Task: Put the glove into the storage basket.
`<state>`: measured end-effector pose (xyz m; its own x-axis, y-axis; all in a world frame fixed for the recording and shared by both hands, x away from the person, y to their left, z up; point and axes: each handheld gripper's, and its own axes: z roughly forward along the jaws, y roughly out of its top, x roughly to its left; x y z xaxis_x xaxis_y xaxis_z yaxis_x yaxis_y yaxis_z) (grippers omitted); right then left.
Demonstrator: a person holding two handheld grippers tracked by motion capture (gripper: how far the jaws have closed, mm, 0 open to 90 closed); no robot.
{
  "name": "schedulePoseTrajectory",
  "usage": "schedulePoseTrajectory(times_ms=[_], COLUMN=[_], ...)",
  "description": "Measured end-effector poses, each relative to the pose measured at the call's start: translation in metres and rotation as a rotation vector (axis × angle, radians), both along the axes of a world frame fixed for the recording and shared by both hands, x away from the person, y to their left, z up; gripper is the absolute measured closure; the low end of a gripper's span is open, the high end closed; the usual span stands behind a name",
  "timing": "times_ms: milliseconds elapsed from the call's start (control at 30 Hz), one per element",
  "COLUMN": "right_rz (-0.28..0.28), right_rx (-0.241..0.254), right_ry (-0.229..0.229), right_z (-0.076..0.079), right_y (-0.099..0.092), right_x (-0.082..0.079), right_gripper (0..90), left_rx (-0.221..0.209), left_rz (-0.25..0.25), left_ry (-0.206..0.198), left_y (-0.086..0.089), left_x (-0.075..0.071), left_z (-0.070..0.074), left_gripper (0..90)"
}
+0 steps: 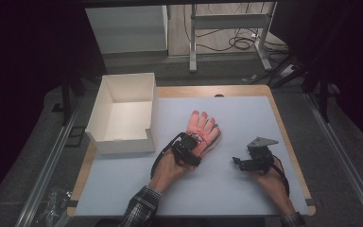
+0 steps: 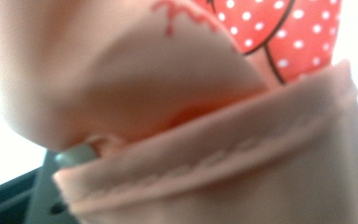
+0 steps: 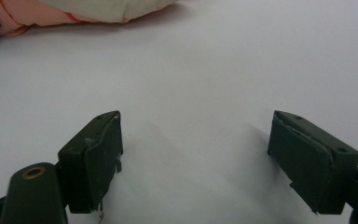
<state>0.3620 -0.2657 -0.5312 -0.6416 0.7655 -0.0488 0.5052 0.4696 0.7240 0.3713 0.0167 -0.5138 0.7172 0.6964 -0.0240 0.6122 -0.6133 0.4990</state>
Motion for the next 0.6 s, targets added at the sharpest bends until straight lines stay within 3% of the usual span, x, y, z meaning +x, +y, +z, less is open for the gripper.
schedulePoseTrajectory(times_ms=[67,333,600], right_rz=[0.002,0.000,0.001], right_rx=[-0.001,0.000,-0.002], right_ry=[0.000,0.000,-0.001], right_z=[0.000,0.000,0.000], right_y=[0.000,0.000,0.000], right_x=[0.000,0.000,0.000], right_gripper=[17.9,17.9,17.9], left_rx=[0.003,-0.074,-0.065], left_rz=[-0.013,-0.022,-0.027], left_ry=[-0.001,-0.011,-0.013], left_y=[0.000,0.008,0.007], left_x=[0.001,0.005,0.013], left_z=[0.001,0.012,0.031], left_gripper=[37.9,39.8,39.5])
